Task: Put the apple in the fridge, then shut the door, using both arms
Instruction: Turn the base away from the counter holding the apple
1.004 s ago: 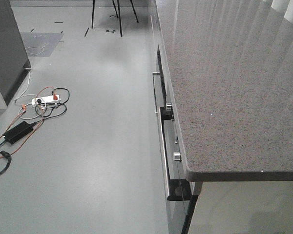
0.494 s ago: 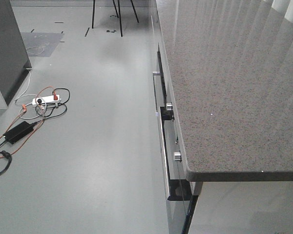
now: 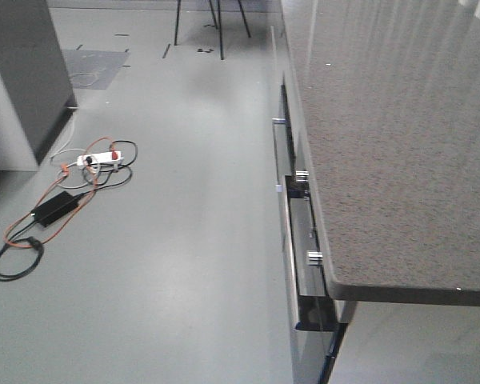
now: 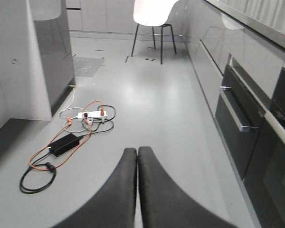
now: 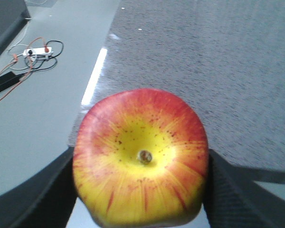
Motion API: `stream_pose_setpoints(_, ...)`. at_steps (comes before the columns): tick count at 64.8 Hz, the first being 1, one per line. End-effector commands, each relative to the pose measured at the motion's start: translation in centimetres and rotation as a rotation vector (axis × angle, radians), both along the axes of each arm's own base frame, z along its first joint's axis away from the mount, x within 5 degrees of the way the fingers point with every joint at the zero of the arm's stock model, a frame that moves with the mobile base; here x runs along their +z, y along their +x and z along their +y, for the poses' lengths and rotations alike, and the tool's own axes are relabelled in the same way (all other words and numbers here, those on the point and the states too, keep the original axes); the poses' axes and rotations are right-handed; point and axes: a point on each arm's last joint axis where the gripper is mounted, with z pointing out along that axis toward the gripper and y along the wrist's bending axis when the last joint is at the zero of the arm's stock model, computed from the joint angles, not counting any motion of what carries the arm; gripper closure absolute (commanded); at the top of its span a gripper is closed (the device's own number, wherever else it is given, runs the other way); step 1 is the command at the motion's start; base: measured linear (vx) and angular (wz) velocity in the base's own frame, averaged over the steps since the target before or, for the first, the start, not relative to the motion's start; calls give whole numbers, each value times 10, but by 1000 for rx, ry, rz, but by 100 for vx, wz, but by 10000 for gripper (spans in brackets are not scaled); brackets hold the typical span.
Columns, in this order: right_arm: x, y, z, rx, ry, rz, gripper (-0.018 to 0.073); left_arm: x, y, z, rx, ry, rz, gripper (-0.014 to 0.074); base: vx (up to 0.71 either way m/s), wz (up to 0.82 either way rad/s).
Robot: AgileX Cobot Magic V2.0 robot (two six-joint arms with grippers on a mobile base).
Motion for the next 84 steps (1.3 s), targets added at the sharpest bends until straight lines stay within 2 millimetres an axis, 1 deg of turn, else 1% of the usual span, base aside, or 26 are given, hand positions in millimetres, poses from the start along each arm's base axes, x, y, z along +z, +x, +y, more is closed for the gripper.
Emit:
stream_pose_setpoints(1,14,3,-1,-15,6,-94,435,1,1,-2,-24,-8,-69,602,-1,26)
stream_pose_setpoints(37,14,3,-1,-15,6,-94,435,1,1,-2,-24,-8,-69,602,2,45)
stream_pose_setpoints(70,14,3,-1,-16,6,-95,435,1,1,-2,-24,-8,-69,602,2,23)
stream_pose_setpoints(84,14,3,-1,-16,6,-95,435,1,1,-2,-24,-8,-69,602,1,39)
